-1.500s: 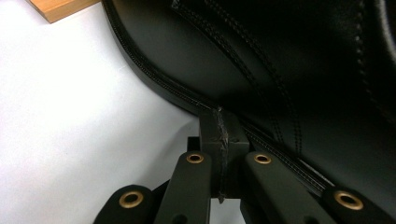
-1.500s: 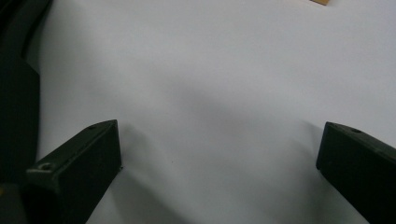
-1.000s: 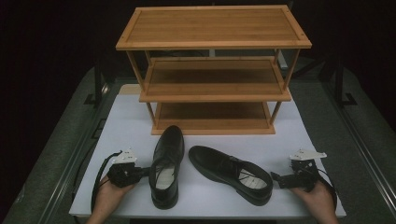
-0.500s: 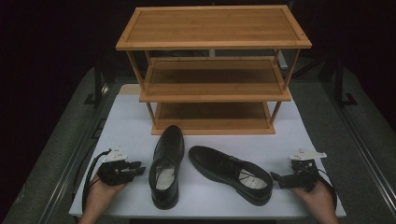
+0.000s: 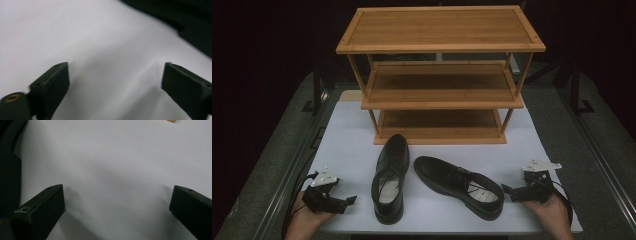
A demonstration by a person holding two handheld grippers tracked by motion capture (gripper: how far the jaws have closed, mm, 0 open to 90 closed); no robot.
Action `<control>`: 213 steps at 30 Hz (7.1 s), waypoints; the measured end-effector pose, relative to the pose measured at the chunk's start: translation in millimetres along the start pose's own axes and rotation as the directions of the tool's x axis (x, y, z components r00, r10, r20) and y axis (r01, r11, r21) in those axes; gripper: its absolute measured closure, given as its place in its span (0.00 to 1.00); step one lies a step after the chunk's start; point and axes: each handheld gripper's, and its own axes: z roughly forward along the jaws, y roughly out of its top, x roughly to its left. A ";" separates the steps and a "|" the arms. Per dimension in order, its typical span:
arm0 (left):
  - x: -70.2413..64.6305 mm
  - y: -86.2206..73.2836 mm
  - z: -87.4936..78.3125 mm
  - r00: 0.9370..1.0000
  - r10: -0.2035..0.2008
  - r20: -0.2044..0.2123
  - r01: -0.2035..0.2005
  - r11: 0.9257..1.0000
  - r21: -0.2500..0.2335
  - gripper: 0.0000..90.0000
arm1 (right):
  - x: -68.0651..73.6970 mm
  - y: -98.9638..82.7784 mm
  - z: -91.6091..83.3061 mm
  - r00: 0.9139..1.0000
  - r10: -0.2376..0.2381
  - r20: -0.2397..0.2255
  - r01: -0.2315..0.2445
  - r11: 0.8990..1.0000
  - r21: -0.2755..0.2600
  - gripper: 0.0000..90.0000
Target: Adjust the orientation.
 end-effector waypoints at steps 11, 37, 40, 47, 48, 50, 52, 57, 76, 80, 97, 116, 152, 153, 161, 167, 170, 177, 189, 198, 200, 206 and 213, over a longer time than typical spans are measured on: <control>3.4 -4.8 3.7 0.999 0.022 -0.025 -0.023 0.999 -0.038 0.00 | 1.7 -2.9 -11.6 0.997 -0.064 -0.048 0.061 0.996 -0.061 0.54; 3.6 -4.8 4.0 1.000 0.019 -0.023 -0.019 0.999 -0.038 0.00 | 25.9 -0.6 -17.5 0.937 -0.097 -0.335 0.092 0.995 -0.031 0.99; 3.7 -4.8 4.0 1.000 0.020 -0.023 -0.020 0.999 -0.037 0.00 | 29.7 0.0 -16.7 0.934 -0.107 -0.340 0.105 0.994 -0.025 1.00; 3.8 -4.8 4.1 1.000 0.019 -0.022 -0.020 0.999 -0.037 0.00 | 31.5 -0.8 -16.7 0.922 -0.105 -0.373 0.106 0.994 -0.018 1.00; 3.8 -4.8 4.1 1.000 0.019 -0.022 -0.020 0.999 -0.037 0.00 | 32.3 -0.9 -16.8 0.920 -0.108 -0.376 0.109 0.994 -0.018 1.00; 3.8 -4.8 4.1 1.000 0.020 -0.023 -0.020 0.999 -0.037 0.00 | 34.5 -1.2 -17.3 0.916 -0.111 -0.386 0.114 0.993 -0.014 1.00; 3.8 -4.8 4.1 1.000 0.019 -0.023 -0.020 0.999 -0.037 0.00 | 37.5 -1.5 -17.4 0.909 -0.118 -0.400 0.122 0.992 -0.015 1.00; 3.8 -4.8 4.1 1.000 0.020 -0.022 -0.020 0.999 -0.037 0.00 | 45.1 -0.3 -15.8 0.890 -0.134 -0.437 0.145 0.989 -0.009 1.00; 3.7 -4.7 4.1 1.000 0.020 -0.023 -0.021 0.999 -0.037 0.00 | 86.8 10.1 -8.0 0.816 -0.223 -0.534 0.255 0.967 -0.014 1.00; 3.7 -4.7 4.2 1.000 0.019 -0.023 -0.020 0.999 -0.036 0.00 | 92.9 11.9 -6.1 0.803 -0.235 -0.548 0.269 0.963 -0.018 1.00; 3.7 -4.7 4.2 1.000 0.019 -0.023 -0.020 0.999 -0.036 0.00 | 114.4 18.5 0.0 0.770 -0.271 -0.578 0.312 0.950 -0.031 1.00; 3.7 -4.7 4.2 1.000 0.019 -0.023 -0.020 0.999 -0.036 0.00 | 97.5 42.3 -23.5 0.826 -0.239 -0.510 0.194 0.971 -0.142 0.69; 3.8 -4.8 4.2 1.000 0.020 -0.023 -0.020 0.999 -0.037 0.00 | 118.7 99.5 -9.3 0.837 -0.244 -0.490 0.158 0.965 -0.212 0.96; 3.8 -4.8 4.2 1.000 0.020 -0.023 -0.020 0.999 -0.037 0.00 | 117.7 99.5 -10.1 0.839 -0.243 -0.487 0.153 0.964 -0.219 0.96; 3.8 -4.7 4.2 1.000 0.019 -0.022 -0.020 0.999 -0.037 0.00 | 113.8 99.7 -15.2 0.874 -0.224 -0.430 0.120 0.959 -0.255 0.98; 3.8 -4.7 4.2 1.000 0.019 -0.022 -0.020 0.999 -0.037 0.00 | 115.9 101.1 -16.9 0.884 -0.228 -0.408 0.121 0.955 -0.273 0.98; 3.8 -4.7 4.3 1.000 0.019 -0.022 -0.020 0.999 -0.036 0.00 | 116.8 102.7 -17.4 0.887 -0.227 -0.401 0.117 0.953 -0.279 0.99; 3.8 -4.6 4.3 1.000 0.019 -0.022 -0.019 0.999 -0.036 0.00 | 114.2 106.2 -19.1 0.891 -0.208 -0.404 0.087 0.951 -0.296 0.99; 3.8 -4.7 4.5 1.000 0.017 -0.022 -0.018 0.999 -0.040 0.00 | 118.8 130.3 -2.4 0.907 -0.190 -0.377 0.066 0.946 -0.318 0.99; 3.7 -4.8 4.6 1.000 0.014 -0.023 -0.015 0.999 -0.043 0.00 | 124.1 143.1 24.1 0.907 -0.154 -0.391 0.033 0.953 -0.300 0.98; 3.8 -4.8 4.5 1.000 0.015 -0.023 -0.016 0.999 -0.041 0.00 | 126.5 143.0 28.6 0.907 -0.155 -0.392 0.036 0.955 -0.294 0.98; 3.9 -4.7 4.4 1.000 0.018 -0.022 -0.019 0.999 -0.038 0.00 | 127.2 139.8 27.7 0.913 -0.177 -0.368 0.070 0.955 -0.287 0.97; 3.8 -4.7 4.3 1.000 0.019 -0.023 -0.020 0.999 -0.037 0.00 | 122.4 138.0 27.3 0.913 -0.182 -0.365 0.091 0.963 -0.252 0.73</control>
